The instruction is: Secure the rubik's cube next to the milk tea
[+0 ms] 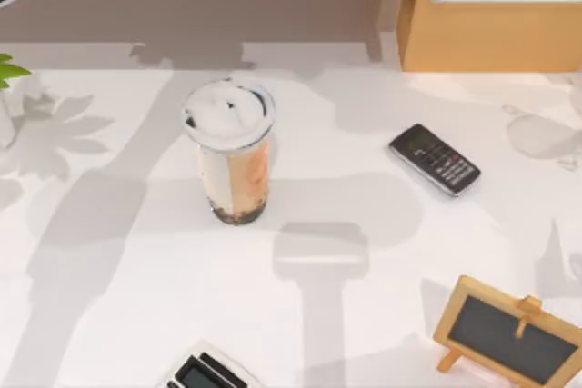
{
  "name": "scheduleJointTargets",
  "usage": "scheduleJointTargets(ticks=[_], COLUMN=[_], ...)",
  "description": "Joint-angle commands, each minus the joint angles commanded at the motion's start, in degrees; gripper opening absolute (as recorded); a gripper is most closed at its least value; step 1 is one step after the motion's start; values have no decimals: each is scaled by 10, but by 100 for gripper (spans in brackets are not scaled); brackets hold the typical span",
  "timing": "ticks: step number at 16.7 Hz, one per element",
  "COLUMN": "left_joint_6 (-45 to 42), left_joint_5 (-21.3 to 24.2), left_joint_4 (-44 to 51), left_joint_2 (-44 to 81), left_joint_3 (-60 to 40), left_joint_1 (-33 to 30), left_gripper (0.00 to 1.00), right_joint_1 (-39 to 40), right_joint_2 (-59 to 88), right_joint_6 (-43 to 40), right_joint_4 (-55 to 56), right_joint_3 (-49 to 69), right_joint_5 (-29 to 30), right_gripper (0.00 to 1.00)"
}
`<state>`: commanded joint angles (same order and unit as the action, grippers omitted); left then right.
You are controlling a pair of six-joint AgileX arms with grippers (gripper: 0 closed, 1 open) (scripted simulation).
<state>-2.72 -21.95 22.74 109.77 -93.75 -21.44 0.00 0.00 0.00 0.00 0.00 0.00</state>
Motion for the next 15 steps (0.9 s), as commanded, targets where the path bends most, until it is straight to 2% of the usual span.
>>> scheduleJointTargets(ticks=[3, 7, 11, 15], left_joint_6=[43, 89, 112, 113], left_joint_5=[69, 158, 221, 223], left_joint_4=[180, 337, 405, 408], left_joint_2=[-5, 28, 54, 55], left_joint_3=[12, 38, 49, 48], left_joint_1=[48, 102, 113, 113], left_gripper=[0, 0, 0, 0], right_joint_1=[0, 0, 0, 0], right_joint_2=[0, 0, 0, 0], right_joint_6=[0, 0, 0, 0], right_joint_4=[0, 0, 0, 0], right_joint_3=[0, 0, 0, 0], right_joint_5=[0, 0, 0, 0], right_gripper=[100, 100, 100, 100])
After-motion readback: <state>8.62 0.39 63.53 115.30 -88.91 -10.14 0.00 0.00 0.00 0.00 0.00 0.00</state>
